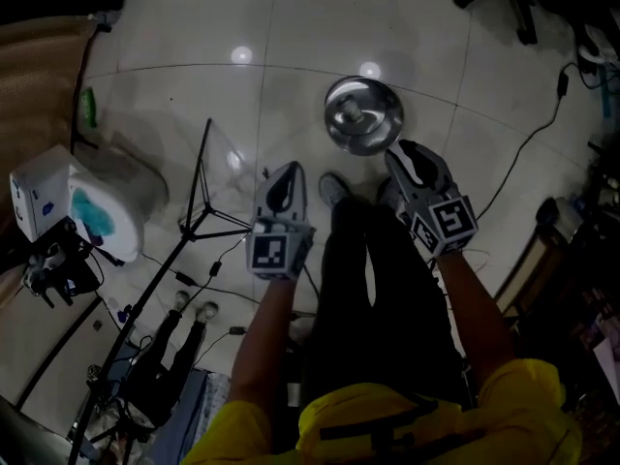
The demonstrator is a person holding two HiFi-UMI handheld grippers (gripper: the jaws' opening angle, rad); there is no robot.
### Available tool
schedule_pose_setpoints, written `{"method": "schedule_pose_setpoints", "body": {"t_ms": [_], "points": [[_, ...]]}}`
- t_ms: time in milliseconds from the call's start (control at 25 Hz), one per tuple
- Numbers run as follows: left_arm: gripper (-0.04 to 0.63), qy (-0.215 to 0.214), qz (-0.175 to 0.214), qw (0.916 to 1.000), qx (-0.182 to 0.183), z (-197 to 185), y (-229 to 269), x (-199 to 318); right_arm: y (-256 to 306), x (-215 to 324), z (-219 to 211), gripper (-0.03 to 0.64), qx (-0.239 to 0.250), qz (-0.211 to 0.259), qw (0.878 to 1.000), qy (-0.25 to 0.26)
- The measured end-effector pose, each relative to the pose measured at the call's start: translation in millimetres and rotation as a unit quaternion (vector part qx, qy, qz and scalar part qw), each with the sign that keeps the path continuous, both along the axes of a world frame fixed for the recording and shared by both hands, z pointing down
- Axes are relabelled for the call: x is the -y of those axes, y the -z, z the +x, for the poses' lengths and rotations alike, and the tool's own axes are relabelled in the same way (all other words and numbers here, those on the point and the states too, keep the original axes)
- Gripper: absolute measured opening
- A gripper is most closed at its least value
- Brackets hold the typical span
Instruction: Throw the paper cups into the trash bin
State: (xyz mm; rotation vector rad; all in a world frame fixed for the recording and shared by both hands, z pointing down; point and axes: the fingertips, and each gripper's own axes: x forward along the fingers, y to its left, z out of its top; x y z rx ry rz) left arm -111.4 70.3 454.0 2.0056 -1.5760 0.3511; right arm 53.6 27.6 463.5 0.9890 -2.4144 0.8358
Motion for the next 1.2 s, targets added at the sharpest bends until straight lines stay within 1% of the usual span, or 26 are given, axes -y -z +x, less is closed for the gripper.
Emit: {"method": "schedule_pose_setpoints", "body": {"t_ms": [80,120,320,440,560,880,960,1200], "points": [[0.002,-0.004,-0.005,1.0000,-0.006,5,7,-2,31,-3,13,0.035,-0.005,0.032,0.999,-0.021],[0.002,-0.007,-0.010,0.9999,-0.006,8,6,-1,36,-2,17,0.008,-0.008,0.039,0.999,-0.029],[0.003,-0.014,-0.017,0.9998,-0.004,25,-2,12,18,10,21,0.003,-0.014,0.035,0.998,-0.049],[0.003,-0.013,-0.001,0.9998,-0.017,33,1,21,15,13,19,0.003,-0.019,0.034,0.998,-0.050],[0.073,-0.016,0.005,0.9995,-0.028,39,0,22,15,8,14,0.003,-0.021,0.030,0.999,-0.036],[0.075,-0.012,-0.004,0.9999,-0.011,42,-9,12,1,-3,18,0.003,-0.031,0.007,0.999,-0.035],[0.115,-0.011,-0.008,0.9999,-0.010,40,-10,10,-1,-3,15,0.003,-0.032,0.006,0.999,-0.033],[0.115,-0.011,-0.009,0.9998,-0.013,42,-11,12,-9,-3,13,0.003,-0.034,-0.002,0.999,-0.029]]}}
